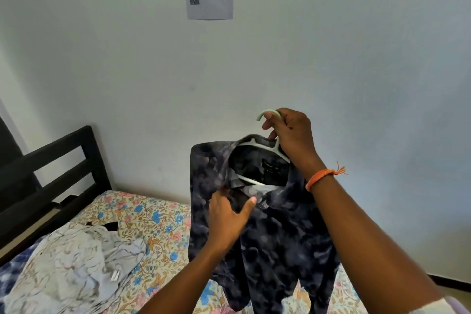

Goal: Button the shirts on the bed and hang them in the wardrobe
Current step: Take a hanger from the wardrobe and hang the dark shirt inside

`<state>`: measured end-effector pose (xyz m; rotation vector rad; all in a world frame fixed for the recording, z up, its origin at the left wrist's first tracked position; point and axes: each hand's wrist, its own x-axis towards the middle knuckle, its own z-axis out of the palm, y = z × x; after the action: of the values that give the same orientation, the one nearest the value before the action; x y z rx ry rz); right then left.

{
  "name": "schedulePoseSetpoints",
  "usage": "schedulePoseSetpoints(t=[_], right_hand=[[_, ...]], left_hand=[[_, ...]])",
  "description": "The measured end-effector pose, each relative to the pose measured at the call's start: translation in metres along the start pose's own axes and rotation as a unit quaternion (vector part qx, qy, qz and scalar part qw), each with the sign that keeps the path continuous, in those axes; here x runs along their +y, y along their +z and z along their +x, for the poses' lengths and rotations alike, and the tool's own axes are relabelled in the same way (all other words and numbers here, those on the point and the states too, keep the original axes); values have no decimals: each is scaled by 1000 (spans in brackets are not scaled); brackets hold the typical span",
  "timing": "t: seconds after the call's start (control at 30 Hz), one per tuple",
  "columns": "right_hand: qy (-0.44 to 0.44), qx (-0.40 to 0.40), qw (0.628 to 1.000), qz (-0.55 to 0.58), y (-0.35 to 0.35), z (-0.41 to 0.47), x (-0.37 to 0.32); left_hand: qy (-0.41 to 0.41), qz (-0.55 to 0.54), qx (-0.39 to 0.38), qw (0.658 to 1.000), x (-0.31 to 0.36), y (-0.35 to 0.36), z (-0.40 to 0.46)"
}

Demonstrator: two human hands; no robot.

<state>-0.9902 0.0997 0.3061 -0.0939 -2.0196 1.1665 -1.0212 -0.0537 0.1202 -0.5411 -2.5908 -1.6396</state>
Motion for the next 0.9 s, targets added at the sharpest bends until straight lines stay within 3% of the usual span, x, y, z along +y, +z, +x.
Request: schedulePoseSetpoints(t=[0.33, 0.53, 0.67, 0.77, 0.9], right_hand=[[39, -13, 993, 112, -20, 0, -11], [36, -4, 992, 121, -23, 0, -15], [62, 51, 986, 144, -16, -1, -10], [54, 104, 989, 93, -8, 4, 1], [23, 55, 994, -87, -3, 12, 14]], left_hand=[[64, -65, -56, 994, 28, 13, 20], [3, -99, 62, 993, 29, 11, 25], [17, -133, 54, 990, 47, 6, 22], [45, -140, 41, 988, 70, 1, 11], [137, -216, -24, 966, 96, -2, -15]])
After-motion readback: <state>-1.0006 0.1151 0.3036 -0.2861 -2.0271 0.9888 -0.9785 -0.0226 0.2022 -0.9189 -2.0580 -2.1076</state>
